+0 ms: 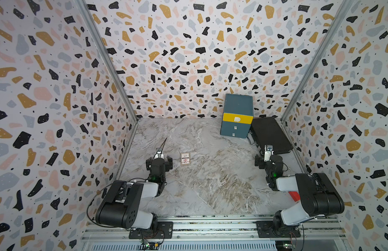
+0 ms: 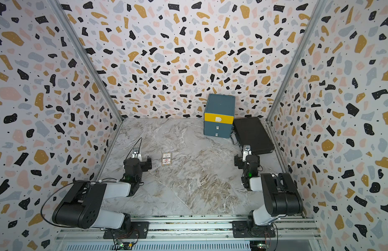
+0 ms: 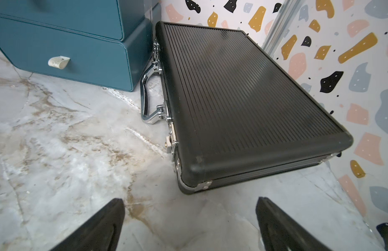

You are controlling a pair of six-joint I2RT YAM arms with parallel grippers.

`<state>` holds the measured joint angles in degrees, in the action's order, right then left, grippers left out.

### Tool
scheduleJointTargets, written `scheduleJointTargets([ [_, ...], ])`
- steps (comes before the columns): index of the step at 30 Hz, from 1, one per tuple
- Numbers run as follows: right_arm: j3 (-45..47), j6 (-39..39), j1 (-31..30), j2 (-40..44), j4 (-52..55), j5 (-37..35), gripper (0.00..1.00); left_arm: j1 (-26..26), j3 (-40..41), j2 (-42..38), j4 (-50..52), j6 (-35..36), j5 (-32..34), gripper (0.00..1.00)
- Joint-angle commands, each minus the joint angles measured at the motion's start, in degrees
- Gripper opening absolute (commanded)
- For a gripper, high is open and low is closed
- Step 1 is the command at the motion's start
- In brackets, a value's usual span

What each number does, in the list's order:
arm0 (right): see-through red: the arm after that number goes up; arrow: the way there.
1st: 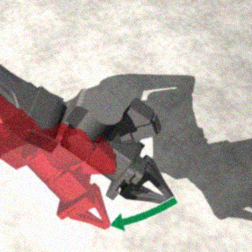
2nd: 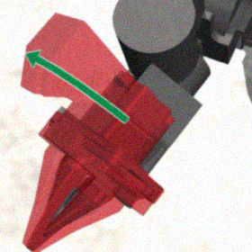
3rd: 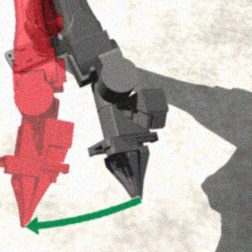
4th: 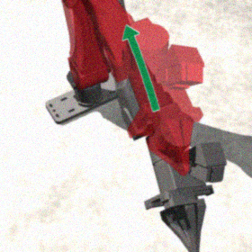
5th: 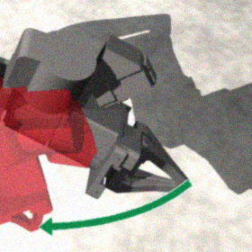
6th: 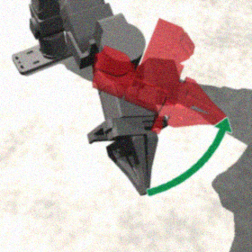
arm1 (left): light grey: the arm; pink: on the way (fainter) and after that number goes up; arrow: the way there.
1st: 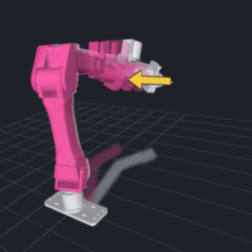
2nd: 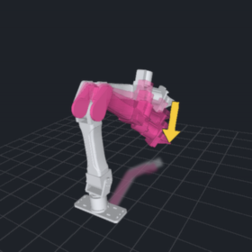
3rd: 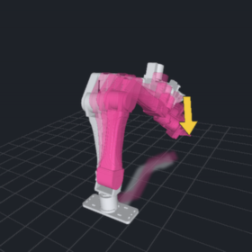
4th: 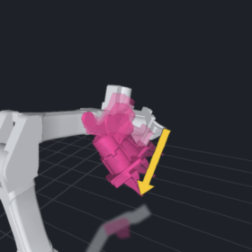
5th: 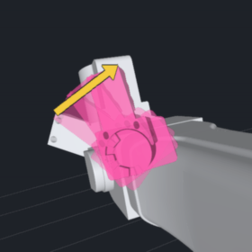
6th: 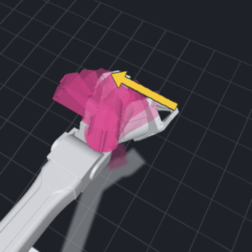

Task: Put the binder clips in the drawer according to color
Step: Reset both arms

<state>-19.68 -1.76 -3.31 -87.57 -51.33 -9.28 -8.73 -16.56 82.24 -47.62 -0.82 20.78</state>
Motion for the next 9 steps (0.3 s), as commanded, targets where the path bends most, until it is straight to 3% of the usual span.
scheduleJointTargets([
  [1,-0.5,0.4,0.2,0.9,0.9,0.5,1.00,0.3,-1.3,-0.4,-1.6,0.7,-1.2,1.00],
  [9,-0.4,0.3,0.3,0.9,0.6,0.5,1.00,0.4,-1.2,-0.6,-1.5,0.7,-1.2,1.00],
])
